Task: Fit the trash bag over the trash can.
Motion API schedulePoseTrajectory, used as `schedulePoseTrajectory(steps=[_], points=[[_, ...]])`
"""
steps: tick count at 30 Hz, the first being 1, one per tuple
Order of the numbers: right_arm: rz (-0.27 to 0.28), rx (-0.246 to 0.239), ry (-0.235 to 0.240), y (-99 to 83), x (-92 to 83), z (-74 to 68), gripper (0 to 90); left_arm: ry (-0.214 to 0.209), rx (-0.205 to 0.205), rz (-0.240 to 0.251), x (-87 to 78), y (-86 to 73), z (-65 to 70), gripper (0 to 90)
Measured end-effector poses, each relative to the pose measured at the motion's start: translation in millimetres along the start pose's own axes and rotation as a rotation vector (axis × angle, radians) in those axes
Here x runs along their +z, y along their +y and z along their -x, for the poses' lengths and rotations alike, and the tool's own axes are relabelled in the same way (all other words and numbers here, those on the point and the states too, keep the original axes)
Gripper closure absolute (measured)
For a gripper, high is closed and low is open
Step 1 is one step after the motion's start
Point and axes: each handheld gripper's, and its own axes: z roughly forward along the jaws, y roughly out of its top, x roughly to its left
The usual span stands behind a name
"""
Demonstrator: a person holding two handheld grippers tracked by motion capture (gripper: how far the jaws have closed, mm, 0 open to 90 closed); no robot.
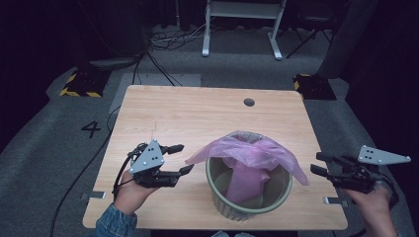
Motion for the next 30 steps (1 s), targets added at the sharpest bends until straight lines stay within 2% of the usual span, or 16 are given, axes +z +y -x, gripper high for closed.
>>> schedulePoseTrajectory(steps=[5, 8, 10, 11, 12, 14, 17, 20, 22, 25, 30], points=[[0.021, -0.069, 0.082, 3.8, -3.6, -22.1, 39.5, -0.028, -0.015, -0.026, 21.6, -0.9, -4.7, 35.5], [-0.007, -0.102, 0.126, 3.8, 7.9, -31.6, 39.5, -0.044, -0.034, -0.041, 35.5, -1.0, -9.3, 37.4], [-0.039, -0.124, 0.132, 2.9, 19.4, -34.9, 40.5, -0.064, -0.034, -0.046, 41.1, -0.5, -12.0, 40.6], [-0.048, -0.127, 0.133, 2.4, 22.7, -35.3, 43.6, -0.082, -0.035, -0.049, 43.4, -0.7, -12.8, 44.0], [-0.06, -0.125, 0.137, 1.9, 26.2, -35.7, 49.6, -0.111, -0.034, -0.05, 44.9, -1.0, -13.7, 51.3], [-0.082, -0.123, 0.141, 2.1, 28.3, -36.3, 69.0, -0.135, -0.031, -0.049, 46.9, -1.0, -13.6, 63.0], [-0.082, -0.131, 0.147, 3.1, 25.1, -38.5, 83.0, -0.136, -0.015, -0.041, 45.2, 0.0, -10.9, 78.4], [-0.083, -0.162, 0.142, 3.5, 19.4, -45.6, 88.0, -0.125, 0.011, -0.025, 37.9, 0.9, -6.8, 87.7], [-0.084, -0.179, 0.145, 3.3, 15.0, -51.9, 88.8, -0.122, 0.035, -0.013, 30.3, 0.7, -2.0, 89.2], [-0.091, -0.207, 0.173, 0.7, 9.2, -62.6, 89.3, -0.141, 0.091, -0.006, 17.1, -5.6, 6.7, 89.2], [-0.149, -0.23, 0.236, -17.4, 9.6, -77.2, 89.6, -0.238, 0.12, -0.032, 4.1, -27.6, 23.5, 89.2]])
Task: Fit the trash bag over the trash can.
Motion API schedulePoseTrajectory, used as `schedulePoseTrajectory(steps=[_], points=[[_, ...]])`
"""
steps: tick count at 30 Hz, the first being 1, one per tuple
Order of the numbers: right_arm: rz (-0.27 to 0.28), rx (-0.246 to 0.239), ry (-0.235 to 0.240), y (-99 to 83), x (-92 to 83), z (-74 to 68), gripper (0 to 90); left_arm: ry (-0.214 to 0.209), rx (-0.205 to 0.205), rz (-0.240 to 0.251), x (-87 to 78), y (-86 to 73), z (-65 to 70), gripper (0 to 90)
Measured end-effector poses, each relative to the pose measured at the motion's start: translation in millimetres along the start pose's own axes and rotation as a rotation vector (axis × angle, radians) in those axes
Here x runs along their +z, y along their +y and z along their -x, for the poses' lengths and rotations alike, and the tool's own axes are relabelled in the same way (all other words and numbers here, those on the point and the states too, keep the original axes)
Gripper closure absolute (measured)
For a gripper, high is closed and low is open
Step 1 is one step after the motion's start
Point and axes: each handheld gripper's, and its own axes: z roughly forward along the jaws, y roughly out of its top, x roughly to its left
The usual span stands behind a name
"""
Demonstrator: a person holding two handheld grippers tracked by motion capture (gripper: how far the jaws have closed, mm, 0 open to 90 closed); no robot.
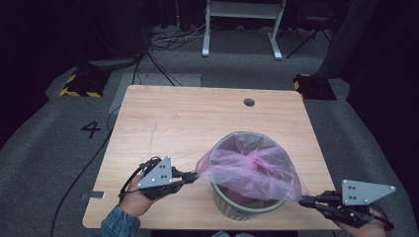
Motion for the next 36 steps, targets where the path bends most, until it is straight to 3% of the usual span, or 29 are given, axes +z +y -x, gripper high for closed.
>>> schedulePoseTrajectory(steps=[4, 8, 10, 12, 15, 18, 20, 22, 23, 24, 25, 28, 31, 34, 36], points=[[-0.019, 0.02, 0.064, -15.5, 10.5, -6.1, 89.6, -0.072, -0.006, -0.013, 5.0, -14.9, 12.4, 89.1], [-0.024, 0.06, 0.122, -27.4, 23.3, -4.0, 89.7, -0.108, -0.004, -0.03, 14.3, -20.9, 17.9, 89.1], [-0.058, 0.059, 0.136, -32.0, 31.9, -4.5, 89.8, -0.119, 0.008, -0.073, 21.1, -23.6, 19.1, 89.2], [-0.119, 0.058, 0.122, -39.4, 41.8, -4.0, 89.7, -0.102, 0.009, -0.147, 28.1, -30.1, 16.0, 89.2], [-0.201, 0.08, 0.07, -59.0, 52.4, 5.7, 89.6, -0.091, -0.058, -0.172, 28.3, -46.6, 1.8, 89.2], [-0.182, 0.169, 0.071, -79.2, 56.4, 18.2, 89.4, -0.098, -0.115, -0.181, 28.1, -58.6, -5.4, 89.0], [-0.175, 0.171, 0.079, -83.7, 60.9, 17.3, 89.5, -0.088, -0.129, -0.228, 33.6, -61.3, -6.1, 88.9], [-0.189, 0.158, 0.071, -84.3, 64.4, 15.2, 88.8, -0.089, -0.181, -0.259, 38.1, -64.0, -10.5, 86.4], [-0.192, 0.153, 0.07, -84.2, 64.6, 15.1, 83.7, -0.057, -0.187, -0.269, 38.6, -65.1, -12.3, 81.2], [-0.193, 0.145, 0.062, -83.9, 63.5, 15.1, 72.3, -0.043, -0.208, -0.262, 37.6, -65.8, -14.1, 74.0], [-0.175, 0.134, 0.034, -84.1, 61.2, 14.6, 61.6, -0.049, -0.232, -0.245, 35.1, -65.6, -16.1, 66.0], [-0.095, 0.114, -0.001, -82.0, 47.0, 12.5, 43.6, -0.117, -0.281, -0.16, 24.8, -60.1, -15.1, 46.7], [-0.014, 0.098, -0.036, -72.9, 30.4, 9.8, 35.3, -0.124, -0.228, -0.14, 21.4, -44.7, -4.6, 34.4], [0.042, 0.078, -0.072, -58.5, 22.3, 8.8, 27.3, -0.095, -0.18, -0.113, 22.6, -27.0, 4.5, 31.6], [0.083, 0.07, -0.062, -48.9, 23.3, 6.7, 26.5, -0.085, -0.166, -0.08, 25.3, -17.4, 8.0, 30.9]])
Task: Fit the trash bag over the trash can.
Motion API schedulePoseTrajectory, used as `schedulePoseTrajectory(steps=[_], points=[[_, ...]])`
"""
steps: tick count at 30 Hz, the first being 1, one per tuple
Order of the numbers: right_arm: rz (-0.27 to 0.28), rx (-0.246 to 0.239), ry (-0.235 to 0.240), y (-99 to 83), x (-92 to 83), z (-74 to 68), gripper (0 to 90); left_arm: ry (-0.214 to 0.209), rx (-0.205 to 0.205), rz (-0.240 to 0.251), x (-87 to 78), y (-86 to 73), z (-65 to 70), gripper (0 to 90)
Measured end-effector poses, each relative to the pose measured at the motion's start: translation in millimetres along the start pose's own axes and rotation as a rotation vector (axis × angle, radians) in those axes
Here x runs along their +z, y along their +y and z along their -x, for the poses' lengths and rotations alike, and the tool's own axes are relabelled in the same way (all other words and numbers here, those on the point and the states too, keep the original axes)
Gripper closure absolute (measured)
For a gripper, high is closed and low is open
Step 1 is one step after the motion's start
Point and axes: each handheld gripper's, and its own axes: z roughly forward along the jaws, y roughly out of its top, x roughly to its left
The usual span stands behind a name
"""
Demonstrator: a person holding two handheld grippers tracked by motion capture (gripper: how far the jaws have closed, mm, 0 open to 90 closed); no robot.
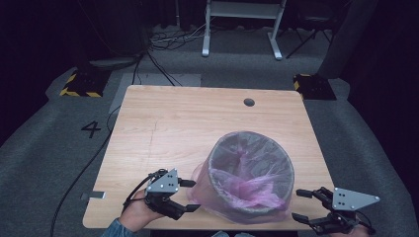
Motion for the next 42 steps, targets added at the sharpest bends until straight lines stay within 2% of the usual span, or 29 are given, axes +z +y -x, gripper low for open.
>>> schedulePoseTrajectory(steps=[2, 4, 5, 6, 7, 9, 12, 13, 15, 18, 19, 21, 26, 29, 30, 31, 33, 34, 35, 38, 40, 42], points=[[0.001, -0.012, 0.003, 8.3, 5.6, -4.0, 28.0, 0.021, 0.027, 0.005, 4.4, 8.0, 2.4, 30.9], [-0.007, -0.021, 0.007, 14.7, 12.5, -4.3, 33.6, 0.03, 0.024, 0.013, 8.7, 13.1, 0.5, 31.0], [-0.012, -0.019, 0.006, 17.1, 15.6, -3.1, 37.9, 0.026, 0.011, 0.02, 10.2, 15.1, -1.6, 31.6], [-0.017, -0.01, 0.008, 18.8, 18.2, -1.7, 49.6, 0.022, -0.001, 0.027, 11.9, 16.7, -3.1, 33.4], [-0.032, -0.005, 0.014, 20.0, 20.0, -0.3, 64.5, 0.009, -0.009, 0.032, 13.6, 18.2, -3.5, 37.7], [-0.059, -0.004, 0.007, 21.5, 23.5, 1.0, 79.4, 0.028, 0.008, 0.023, 15.7, 19.8, -1.7, 56.9], [-0.087, 0.028, 0.004, 19.9, 26.2, 5.0, 87.9, 0.072, 0.027, 0.003, 20.3, 20.2, 1.0, 80.3], [-0.087, 0.042, 0.008, 18.1, 26.6, 6.9, 88.3, 0.091, 0.027, -0.004, 21.6, 19.7, 1.2, 86.3], [-0.08, 0.062, 0.015, 13.0, 26.8, 8.9, 88.5, 0.108, 0.019, -0.017, 23.8, 17.4, -0.9, 89.5], [-0.102, 0.076, 0.008, 2.8, 28.5, 10.7, 89.0, 0.117, -0.016, -0.042, 27.0, 9.1, -8.3, 89.6], [-0.114, 0.081, 0.002, -0.9, 29.1, 11.6, 89.1, 0.116, -0.039, -0.043, 27.3, 5.1, -12.1, 89.7], [-0.132, 0.098, -0.006, -9.2, 30.0, 15.0, 89.2, 0.111, -0.06, -0.029, 26.9, 0.2, -16.7, 89.6], [-0.156, 0.14, -0.023, -24.2, 32.1, 22.7, 89.4, 0.15, -0.09, -0.045, 25.5, -8.9, -27.8, 89.5], [-0.159, 0.153, -0.031, -26.6, 29.0, 26.2, 89.1, 0.184, -0.103, -0.041, 19.8, -12.1, -33.5, 89.5], [-0.16, 0.157, -0.031, -26.3, 27.3, 26.8, 87.9, 0.197, -0.113, -0.033, 16.9, -12.9, -35.7, 89.5], [-0.163, 0.159, -0.029, -25.7, 25.5, 27.7, 83.1, 0.211, -0.126, -0.023, 13.8, -13.4, -37.7, 89.5], [-0.142, 0.161, -0.019, -22.1, 20.2, 28.1, 66.0, 0.237, -0.125, 0.0, 7.0, -12.7, -39.3, 89.5], [-0.129, 0.154, -0.016, -20.2, 17.8, 27.9, 61.3, 0.245, -0.121, 0.017, 3.1, -11.6, -39.6, 89.4], [-0.116, 0.149, -0.016, -16.7, 13.6, 27.4, 59.3, 0.252, -0.121, 0.042, -1.6, -9.6, -39.8, 89.4], [-0.09, 0.106, -0.053, -3.3, 0.9, 25.4, 56.6, 0.264, -0.101, 0.073, -10.3, -2.3, -41.0, 89.3], [-0.081, 0.093, -0.07, 8.1, -5.9, 26.9, 53.7, 0.266, -0.095, 0.078, -11.7, 3.3, -41.1, 89.2], [-0.068, 0.077, -0.077, 21.2, -11.7, 29.8, 51.7, 0.274, -0.08, 0.06, -10.2, 9.9, -42.8, 89.2]])
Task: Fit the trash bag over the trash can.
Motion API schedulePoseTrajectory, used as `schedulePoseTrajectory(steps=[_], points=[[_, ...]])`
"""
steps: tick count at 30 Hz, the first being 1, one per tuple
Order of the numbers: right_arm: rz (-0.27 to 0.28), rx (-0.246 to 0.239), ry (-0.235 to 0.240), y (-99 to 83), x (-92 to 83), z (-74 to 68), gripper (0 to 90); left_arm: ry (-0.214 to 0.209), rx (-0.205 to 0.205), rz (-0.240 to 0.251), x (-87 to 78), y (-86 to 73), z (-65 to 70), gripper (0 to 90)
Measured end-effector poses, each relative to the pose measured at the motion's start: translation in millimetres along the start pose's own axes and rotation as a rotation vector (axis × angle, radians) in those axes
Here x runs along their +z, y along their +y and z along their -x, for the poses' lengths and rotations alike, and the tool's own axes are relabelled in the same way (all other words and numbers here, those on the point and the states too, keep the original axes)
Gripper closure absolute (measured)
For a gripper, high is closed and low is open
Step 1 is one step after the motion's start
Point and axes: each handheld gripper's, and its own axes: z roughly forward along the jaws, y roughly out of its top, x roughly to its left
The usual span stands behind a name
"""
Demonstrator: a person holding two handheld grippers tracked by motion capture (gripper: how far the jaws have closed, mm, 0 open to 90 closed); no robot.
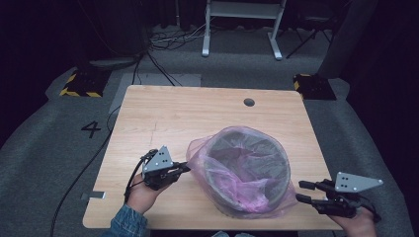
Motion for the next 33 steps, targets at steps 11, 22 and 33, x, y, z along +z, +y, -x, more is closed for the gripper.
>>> schedulePoseTrajectory(steps=[11, 22, 33], points=[[0.073, -0.023, -0.024, 54.9, -7.4, 9.9, 45.4, -0.039, 0.033, -0.08, 30.7, 12.3, 3.9, 89.2], [0.045, 0.005, -0.056, 91.7, 26.1, 21.5, 43.3, -0.019, 0.049, -0.075, 33.2, 16.2, 5.1, 89.0], [0.028, 0.022, -0.113, 107.4, 36.1, 24.8, 89.5, -0.012, 0.03, -0.006, 28.8, 19.1, 3.6, 89.1]])
